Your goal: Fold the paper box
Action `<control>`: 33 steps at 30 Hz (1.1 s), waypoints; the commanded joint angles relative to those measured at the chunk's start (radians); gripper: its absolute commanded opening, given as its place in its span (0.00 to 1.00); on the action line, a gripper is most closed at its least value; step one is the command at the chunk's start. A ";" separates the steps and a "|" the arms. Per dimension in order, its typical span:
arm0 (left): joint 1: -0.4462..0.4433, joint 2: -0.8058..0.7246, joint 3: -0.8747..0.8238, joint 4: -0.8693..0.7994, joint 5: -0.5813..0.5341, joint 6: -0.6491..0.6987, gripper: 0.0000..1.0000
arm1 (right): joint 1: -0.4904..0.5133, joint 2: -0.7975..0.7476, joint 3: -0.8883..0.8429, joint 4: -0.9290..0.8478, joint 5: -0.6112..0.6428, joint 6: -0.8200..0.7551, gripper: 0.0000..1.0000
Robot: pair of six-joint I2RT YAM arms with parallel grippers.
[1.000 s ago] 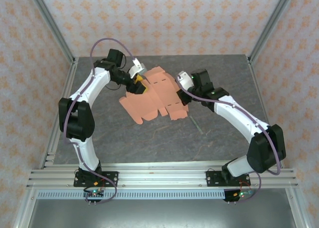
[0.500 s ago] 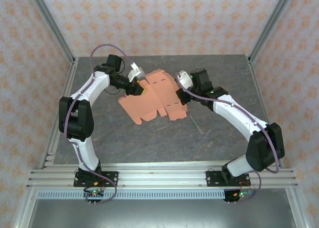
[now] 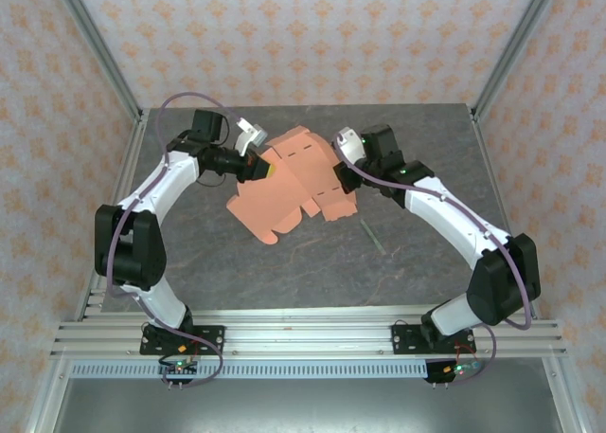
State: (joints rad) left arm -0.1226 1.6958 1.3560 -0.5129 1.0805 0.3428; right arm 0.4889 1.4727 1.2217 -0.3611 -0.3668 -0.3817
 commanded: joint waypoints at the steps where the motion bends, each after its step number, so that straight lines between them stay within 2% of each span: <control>1: -0.030 -0.051 -0.035 0.086 -0.043 -0.122 0.17 | 0.014 0.006 0.041 -0.018 0.027 0.008 0.00; 4: -0.056 -0.081 -0.062 0.082 -0.075 -0.082 0.22 | 0.015 0.022 0.075 -0.071 0.022 -0.023 0.00; 8: -0.066 -0.091 -0.086 0.074 -0.073 -0.075 0.22 | 0.011 0.067 0.168 -0.224 -0.018 -0.090 0.00; 13: -0.083 -0.124 -0.150 0.164 -0.075 -0.176 0.21 | 0.004 0.107 0.253 -0.317 -0.046 -0.091 0.00; 17: -0.094 -0.137 -0.201 0.224 -0.159 -0.293 0.20 | 0.005 0.122 0.268 -0.322 -0.068 -0.058 0.00; 20: -0.093 -0.139 -0.250 0.278 -0.249 -0.385 0.26 | 0.013 0.130 0.250 -0.321 -0.001 -0.081 0.00; 23: -0.093 -0.110 -0.296 0.349 -0.276 -0.480 0.35 | 0.013 0.173 0.293 -0.385 0.071 -0.104 0.00; 26: -0.093 -0.057 -0.314 0.397 -0.309 -0.547 0.39 | 0.014 0.232 0.349 -0.454 0.102 -0.118 0.00; 28: -0.091 -0.031 -0.321 0.415 -0.343 -0.582 0.44 | 0.013 0.266 0.376 -0.494 0.110 -0.119 0.00; 33: -0.039 -0.050 -0.346 0.427 -0.546 -0.658 0.55 | 0.013 0.329 0.397 -0.521 0.114 -0.106 0.00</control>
State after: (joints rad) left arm -0.2005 1.6745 1.0275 -0.1417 0.6964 -0.2230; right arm 0.5014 1.7760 1.5799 -0.8135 -0.2886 -0.4904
